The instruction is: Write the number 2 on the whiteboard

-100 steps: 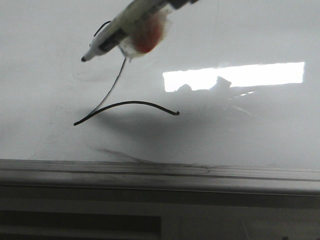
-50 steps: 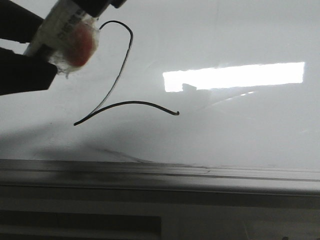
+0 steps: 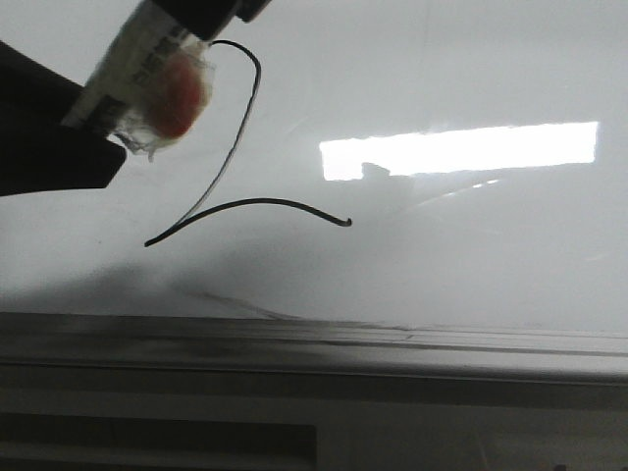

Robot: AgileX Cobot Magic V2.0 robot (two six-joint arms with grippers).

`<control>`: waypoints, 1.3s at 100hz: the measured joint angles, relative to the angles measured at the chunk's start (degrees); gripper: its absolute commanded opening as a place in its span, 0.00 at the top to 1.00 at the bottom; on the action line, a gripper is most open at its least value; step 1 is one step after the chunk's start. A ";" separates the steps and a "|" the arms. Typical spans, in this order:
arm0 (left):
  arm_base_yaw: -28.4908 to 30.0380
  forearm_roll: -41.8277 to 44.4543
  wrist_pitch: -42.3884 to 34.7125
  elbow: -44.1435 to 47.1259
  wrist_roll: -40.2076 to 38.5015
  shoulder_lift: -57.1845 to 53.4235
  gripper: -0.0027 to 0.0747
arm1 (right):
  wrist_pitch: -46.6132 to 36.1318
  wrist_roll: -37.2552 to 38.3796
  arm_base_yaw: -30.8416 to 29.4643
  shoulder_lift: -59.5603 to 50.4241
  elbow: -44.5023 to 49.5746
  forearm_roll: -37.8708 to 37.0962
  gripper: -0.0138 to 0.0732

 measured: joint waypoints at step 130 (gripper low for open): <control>12.73 -67.61 1.97 -0.18 -0.41 6.40 0.99 | 4.42 9.97 0.03 -2.65 -6.73 -25.23 0.25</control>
